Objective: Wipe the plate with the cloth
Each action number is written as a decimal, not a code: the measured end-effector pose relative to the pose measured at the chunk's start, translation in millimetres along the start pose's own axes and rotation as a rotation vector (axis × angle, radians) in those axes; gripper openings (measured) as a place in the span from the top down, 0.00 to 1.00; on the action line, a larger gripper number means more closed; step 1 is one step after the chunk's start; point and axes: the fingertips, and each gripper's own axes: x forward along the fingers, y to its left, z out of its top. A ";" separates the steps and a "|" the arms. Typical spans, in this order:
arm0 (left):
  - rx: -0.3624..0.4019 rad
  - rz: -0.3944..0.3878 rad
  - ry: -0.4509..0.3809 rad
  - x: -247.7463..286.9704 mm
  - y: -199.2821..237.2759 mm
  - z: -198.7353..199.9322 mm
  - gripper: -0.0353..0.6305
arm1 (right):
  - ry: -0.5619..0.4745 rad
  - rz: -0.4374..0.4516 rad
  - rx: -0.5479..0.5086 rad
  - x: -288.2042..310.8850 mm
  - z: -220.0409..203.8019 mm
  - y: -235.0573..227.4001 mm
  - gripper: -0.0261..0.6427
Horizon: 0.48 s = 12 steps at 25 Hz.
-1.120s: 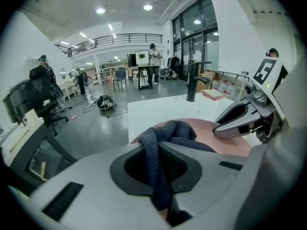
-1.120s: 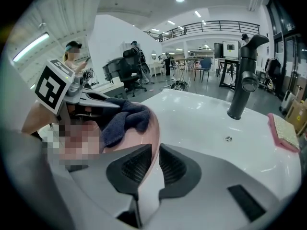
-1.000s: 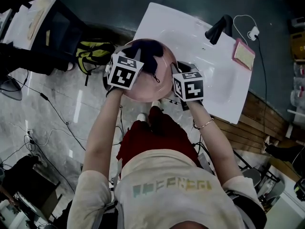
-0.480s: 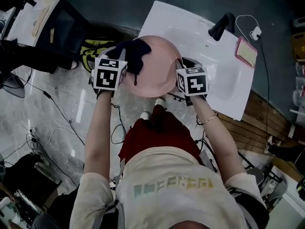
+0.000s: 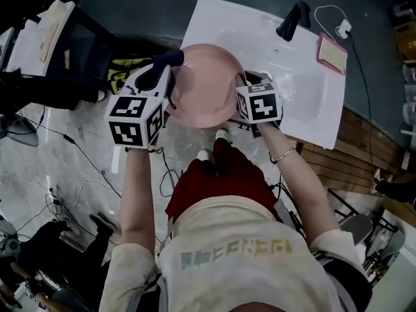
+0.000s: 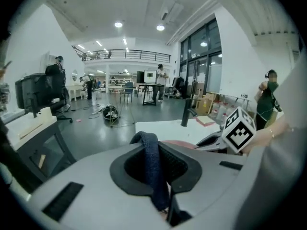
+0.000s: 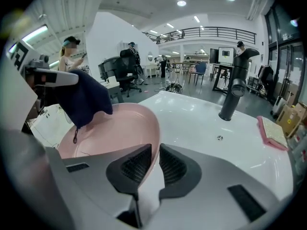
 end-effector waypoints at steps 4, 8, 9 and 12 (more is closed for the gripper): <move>-0.017 -0.157 -0.048 11.9 -51.6 22.8 0.89 | -0.003 -0.013 0.027 -2.1 -3.2 -3.0 0.86; -0.051 -0.293 -0.039 34.6 -99.5 22.5 0.89 | -0.008 -0.021 0.045 -2.1 -4.4 -4.1 0.86; -0.047 -0.306 -0.019 42.6 -106.8 16.3 0.89 | -0.007 -0.021 0.050 -1.4 -4.8 -4.1 0.86; -0.031 -0.313 0.075 68.5 -116.5 -14.3 0.89 | -0.005 -0.023 0.044 0.2 -5.0 -6.3 0.86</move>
